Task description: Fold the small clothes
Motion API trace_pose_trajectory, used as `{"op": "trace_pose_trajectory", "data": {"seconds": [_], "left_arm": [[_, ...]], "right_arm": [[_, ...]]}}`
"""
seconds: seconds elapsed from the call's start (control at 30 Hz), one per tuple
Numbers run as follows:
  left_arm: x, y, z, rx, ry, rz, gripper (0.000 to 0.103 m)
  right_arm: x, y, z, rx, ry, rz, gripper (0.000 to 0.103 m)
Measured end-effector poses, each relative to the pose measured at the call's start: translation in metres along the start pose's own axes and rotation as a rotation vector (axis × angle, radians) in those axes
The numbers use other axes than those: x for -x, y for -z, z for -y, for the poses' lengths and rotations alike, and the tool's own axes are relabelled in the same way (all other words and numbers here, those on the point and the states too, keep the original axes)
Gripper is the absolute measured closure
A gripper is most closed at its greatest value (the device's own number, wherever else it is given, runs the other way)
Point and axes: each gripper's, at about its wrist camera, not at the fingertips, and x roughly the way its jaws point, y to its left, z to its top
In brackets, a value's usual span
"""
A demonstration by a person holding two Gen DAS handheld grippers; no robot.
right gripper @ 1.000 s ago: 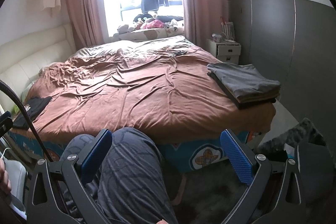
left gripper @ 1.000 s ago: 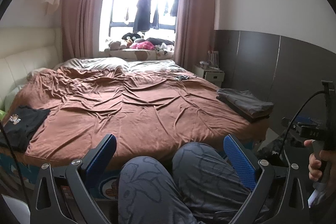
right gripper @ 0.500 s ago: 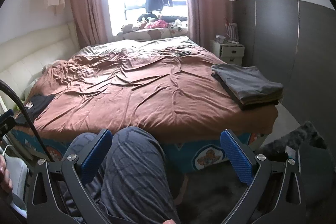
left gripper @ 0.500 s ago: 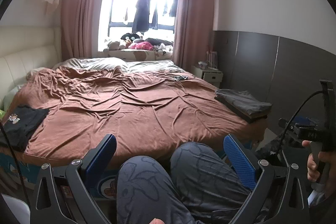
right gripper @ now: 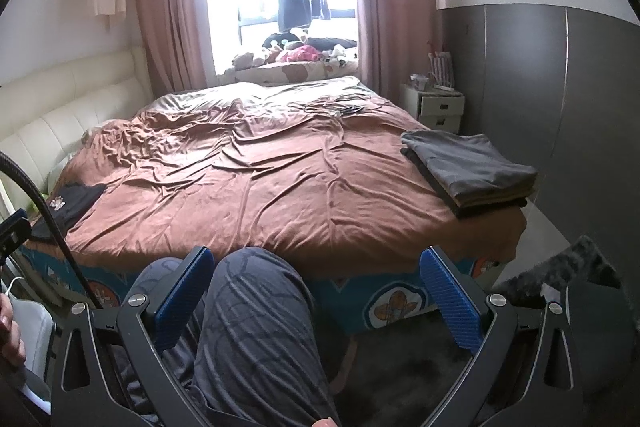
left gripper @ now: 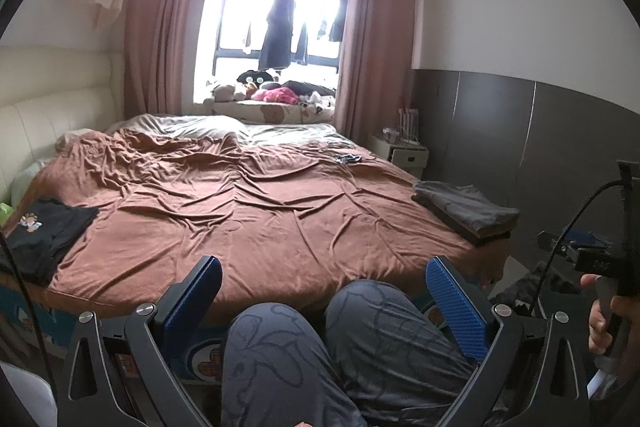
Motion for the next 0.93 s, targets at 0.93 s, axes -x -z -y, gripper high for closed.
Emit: {"op": "trace_pose_trajectory", "data": {"seconds": [0.93], "left_arm": [[0.012,-0.002,0.011,-0.035,0.019,0.022,0.0]], "right_arm": [[0.004,-0.001,0.003,-0.035,-0.002,0.023,0.0]]}}
